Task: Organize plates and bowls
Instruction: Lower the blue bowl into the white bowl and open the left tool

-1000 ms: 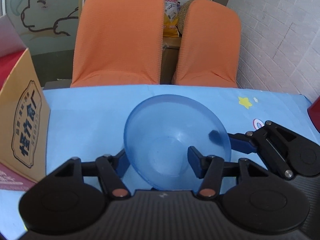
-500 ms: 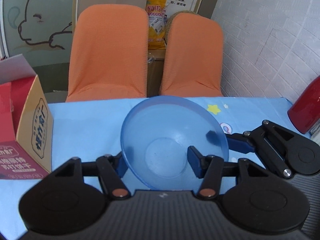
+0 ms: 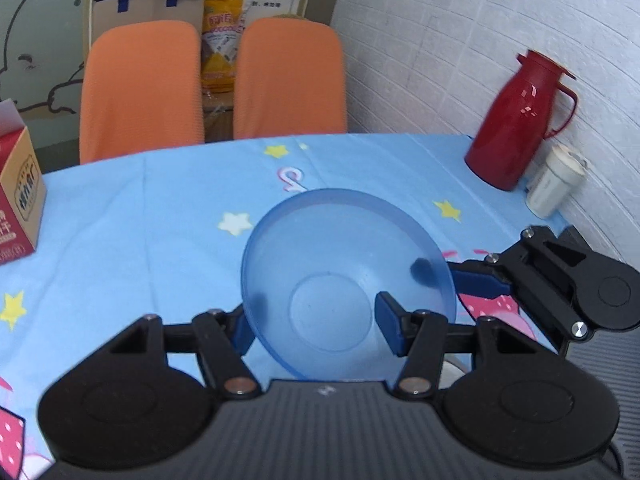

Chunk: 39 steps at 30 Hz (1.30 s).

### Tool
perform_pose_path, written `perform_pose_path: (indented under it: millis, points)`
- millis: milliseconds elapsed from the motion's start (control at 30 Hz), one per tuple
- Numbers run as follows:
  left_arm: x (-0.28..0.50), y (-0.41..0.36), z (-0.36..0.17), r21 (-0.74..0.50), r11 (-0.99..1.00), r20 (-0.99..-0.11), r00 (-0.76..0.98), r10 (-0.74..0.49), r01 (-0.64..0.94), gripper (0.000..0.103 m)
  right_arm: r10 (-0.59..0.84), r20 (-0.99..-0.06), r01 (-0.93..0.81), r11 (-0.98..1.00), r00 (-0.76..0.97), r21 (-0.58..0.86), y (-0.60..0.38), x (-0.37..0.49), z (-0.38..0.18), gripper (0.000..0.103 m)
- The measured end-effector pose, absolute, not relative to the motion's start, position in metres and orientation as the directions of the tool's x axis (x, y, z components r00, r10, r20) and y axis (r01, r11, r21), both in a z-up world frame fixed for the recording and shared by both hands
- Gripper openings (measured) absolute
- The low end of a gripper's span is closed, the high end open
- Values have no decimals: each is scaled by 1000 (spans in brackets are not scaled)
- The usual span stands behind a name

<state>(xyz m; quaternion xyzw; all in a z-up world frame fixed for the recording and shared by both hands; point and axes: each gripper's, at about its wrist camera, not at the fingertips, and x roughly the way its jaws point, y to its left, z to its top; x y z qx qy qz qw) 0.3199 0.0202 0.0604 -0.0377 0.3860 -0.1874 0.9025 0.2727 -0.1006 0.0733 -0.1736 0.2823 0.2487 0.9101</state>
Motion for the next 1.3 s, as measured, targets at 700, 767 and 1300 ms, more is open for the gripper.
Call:
perform_pose_path:
  millis: [700,767,1300]
  points:
    - [269,-23,9,-248,913,-746,537,-394,325,68,358,-647,-492,870,673,-31,-165,213,21,71]
    - [265,-17,14,-264,906,-734,541,-411,330,74,374,-643,-482,876,668,9,-175,203,20,71]
    - [227,29,22,-312,895,-680,583,-444,317,82,320,-515,-257,947,795,193,-203,116,19,73]
